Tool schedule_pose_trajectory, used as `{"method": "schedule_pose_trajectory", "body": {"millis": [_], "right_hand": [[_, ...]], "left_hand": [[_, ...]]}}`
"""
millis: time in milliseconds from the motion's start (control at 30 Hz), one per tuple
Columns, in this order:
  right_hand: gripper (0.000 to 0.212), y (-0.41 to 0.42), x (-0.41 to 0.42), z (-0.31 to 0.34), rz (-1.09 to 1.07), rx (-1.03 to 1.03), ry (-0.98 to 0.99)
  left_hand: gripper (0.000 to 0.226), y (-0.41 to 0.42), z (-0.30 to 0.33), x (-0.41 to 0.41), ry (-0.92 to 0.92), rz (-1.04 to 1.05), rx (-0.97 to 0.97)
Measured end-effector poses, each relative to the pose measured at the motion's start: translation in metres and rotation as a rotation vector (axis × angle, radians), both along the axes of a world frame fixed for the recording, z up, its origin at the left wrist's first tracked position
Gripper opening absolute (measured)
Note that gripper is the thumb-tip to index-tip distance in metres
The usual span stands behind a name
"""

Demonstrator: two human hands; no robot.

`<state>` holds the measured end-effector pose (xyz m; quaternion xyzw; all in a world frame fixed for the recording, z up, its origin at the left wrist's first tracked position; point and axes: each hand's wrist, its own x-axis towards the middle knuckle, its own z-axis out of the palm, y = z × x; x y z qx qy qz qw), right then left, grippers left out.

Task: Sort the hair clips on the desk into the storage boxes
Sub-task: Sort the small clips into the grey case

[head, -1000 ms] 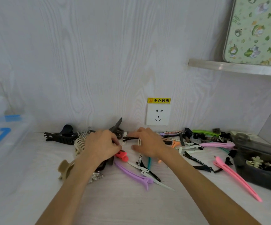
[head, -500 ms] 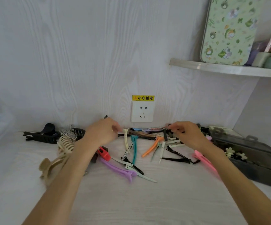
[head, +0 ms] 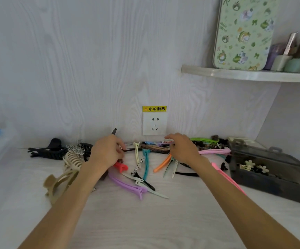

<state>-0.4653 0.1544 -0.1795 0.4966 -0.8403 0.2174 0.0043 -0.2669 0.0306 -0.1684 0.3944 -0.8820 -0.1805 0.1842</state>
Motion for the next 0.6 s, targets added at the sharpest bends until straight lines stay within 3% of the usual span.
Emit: {"method": "schedule_pose_trajectory", "body": {"millis": [67, 133, 200, 300, 367, 467, 600], "right_hand": [[0.040, -0.011, 0.000, -0.006, -0.067, 0.157, 0.024], [0.039, -0.015, -0.001, -0.012, -0.085, 0.252, 0.068], [0.039, -0.014, -0.001, -0.019, -0.005, 0.211, 0.020], [0.039, -0.003, -0.008, -0.014, 0.071, 0.040, -0.145], [0.035, 0.007, -0.021, -0.006, 0.040, -0.073, -0.143], [0.031, 0.027, -0.045, 0.010, -0.083, -0.130, -0.100], [0.043, 0.048, -0.068, 0.024, -0.169, 0.208, -0.104]], "left_hand": [[0.014, 0.002, -0.003, -0.003, 0.253, -0.009, 0.033], [0.012, 0.001, -0.004, -0.004, 0.324, -0.016, 0.020], [0.020, -0.002, -0.005, -0.001, 0.145, -0.045, -0.004], [0.032, -0.001, -0.001, 0.006, -0.189, -0.231, 0.153], [0.039, 0.004, -0.002, 0.006, -0.346, -0.320, 0.201], [0.034, 0.008, -0.005, 0.000, -0.333, -0.289, 0.104], [0.023, 0.010, -0.016, -0.007, -0.181, -0.239, 0.108]]}}
